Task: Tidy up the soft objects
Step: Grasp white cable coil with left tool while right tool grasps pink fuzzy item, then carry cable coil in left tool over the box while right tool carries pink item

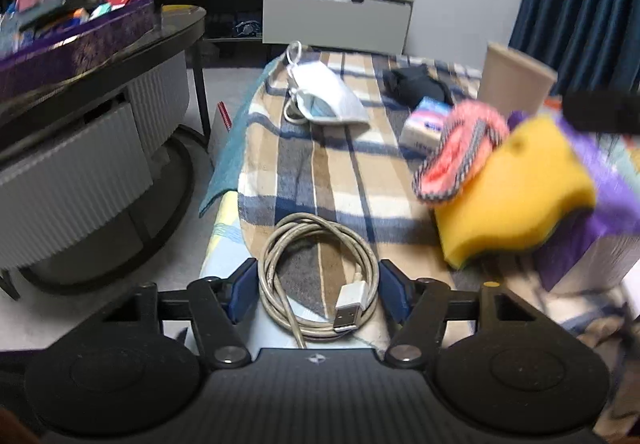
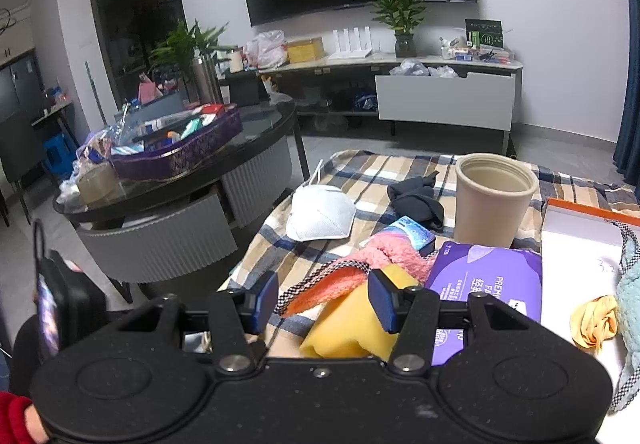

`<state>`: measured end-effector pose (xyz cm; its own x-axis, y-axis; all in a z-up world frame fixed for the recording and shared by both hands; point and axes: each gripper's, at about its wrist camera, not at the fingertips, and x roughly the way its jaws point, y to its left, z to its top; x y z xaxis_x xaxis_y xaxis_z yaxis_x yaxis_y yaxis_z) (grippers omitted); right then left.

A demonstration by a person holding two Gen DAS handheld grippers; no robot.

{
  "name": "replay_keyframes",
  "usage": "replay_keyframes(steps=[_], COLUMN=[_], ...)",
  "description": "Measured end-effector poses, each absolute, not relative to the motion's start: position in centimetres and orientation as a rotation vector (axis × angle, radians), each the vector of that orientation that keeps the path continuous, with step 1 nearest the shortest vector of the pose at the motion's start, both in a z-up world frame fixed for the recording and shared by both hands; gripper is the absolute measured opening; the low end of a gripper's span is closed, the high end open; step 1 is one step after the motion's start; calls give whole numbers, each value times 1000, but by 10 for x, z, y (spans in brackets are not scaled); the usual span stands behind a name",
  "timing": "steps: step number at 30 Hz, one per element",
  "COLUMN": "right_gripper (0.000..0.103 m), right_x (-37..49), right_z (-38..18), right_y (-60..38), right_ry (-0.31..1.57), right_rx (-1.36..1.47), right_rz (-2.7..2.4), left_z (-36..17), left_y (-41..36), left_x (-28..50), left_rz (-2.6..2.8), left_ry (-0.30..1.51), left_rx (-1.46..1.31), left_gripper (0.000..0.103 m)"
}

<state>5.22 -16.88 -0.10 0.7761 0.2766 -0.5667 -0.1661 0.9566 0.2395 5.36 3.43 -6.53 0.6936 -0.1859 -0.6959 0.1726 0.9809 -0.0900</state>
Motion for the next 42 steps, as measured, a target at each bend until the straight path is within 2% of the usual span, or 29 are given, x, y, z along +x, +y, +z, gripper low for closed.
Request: replay_keyframes(steps=[3, 9, 10, 15, 16, 19, 20, 25, 34, 42], right_gripper=[61, 74, 79, 79, 76, 26, 13, 8, 8, 8], right_x=[60, 80, 85, 110, 117, 129, 132, 126, 91, 60], right_z=[-5, -13, -14, -26, -30, -42, -45, -39, 13, 45], right_y=[-164, -147, -143, -127, -123, -117, -116, -129, -168, -186], right_ry=[663, 705, 716, 766, 781, 798, 811, 747, 541, 440], right_rx=[164, 106, 96, 50, 27, -9, -16, 8, 115, 106], right_rz=[248, 264, 258, 201, 181, 177, 174, 149, 169, 154], left_z=[-57, -37, -36, -37, -37, -36, -35, -26, 16, 39], left_y=[37, 39, 40, 46, 47, 50, 50, 49, 27, 3], left_x=[52, 54, 54, 56, 56, 58, 59, 64, 62, 58], left_rz=[-188, -138, -129, -122, -122, -122, -122, -123, -166, -201], left_ry=[754, 685, 683, 689, 688, 683, 682, 672, 591, 565], left_rx=[-49, -34, -33, -55, -60, -78, -84, -118, -111, -97], left_gripper=[64, 64, 64, 64, 64, 64, 64, 64, 64, 64])
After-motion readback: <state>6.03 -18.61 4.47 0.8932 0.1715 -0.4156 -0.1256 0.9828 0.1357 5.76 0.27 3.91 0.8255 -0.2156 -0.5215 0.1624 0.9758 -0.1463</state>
